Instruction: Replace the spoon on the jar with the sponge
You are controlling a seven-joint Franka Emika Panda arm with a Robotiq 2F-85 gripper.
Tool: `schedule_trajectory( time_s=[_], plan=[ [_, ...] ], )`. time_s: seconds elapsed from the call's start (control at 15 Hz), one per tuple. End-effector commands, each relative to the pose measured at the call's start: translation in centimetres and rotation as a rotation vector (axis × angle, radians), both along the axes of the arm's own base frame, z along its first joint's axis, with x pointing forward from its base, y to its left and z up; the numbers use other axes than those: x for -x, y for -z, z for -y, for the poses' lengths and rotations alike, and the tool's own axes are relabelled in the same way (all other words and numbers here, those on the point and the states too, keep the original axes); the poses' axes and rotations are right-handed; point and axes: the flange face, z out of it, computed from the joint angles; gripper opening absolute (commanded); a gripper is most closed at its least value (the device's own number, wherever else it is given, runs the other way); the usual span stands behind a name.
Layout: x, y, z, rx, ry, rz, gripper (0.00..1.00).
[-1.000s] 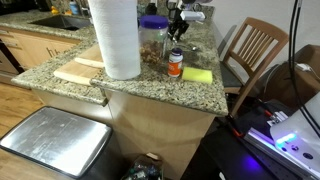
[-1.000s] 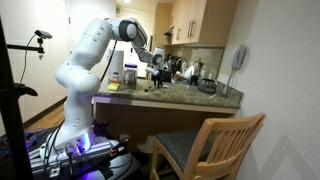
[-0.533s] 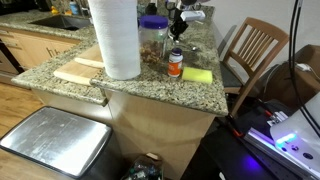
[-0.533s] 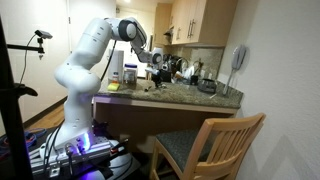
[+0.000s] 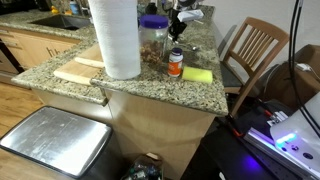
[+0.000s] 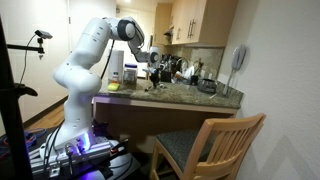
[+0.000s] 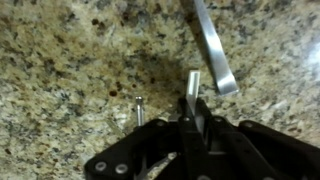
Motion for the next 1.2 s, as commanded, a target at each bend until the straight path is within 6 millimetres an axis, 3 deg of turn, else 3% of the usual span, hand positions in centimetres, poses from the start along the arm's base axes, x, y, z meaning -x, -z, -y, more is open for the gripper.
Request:
schedule_trajectory(
  time_s=[0.0, 0.33, 0.53, 0.67, 1.13],
  plan=[
    [0.1, -1.6, 3.6, 0.047, 0.084, 0.002, 0.03],
    [0.3, -6.6, 6.7, -0.016, 0.132, 0.075, 0.03],
    [1.6, -9.3, 7.7, -0.040, 0.077, 0.105, 0.03],
    [3.0, -10.0, 7.9, -0.053, 0.004, 0.093, 0.03],
    [10.8, -9.9, 7.9, -0.071, -0.346, -0.078, 0.03]
  ],
)
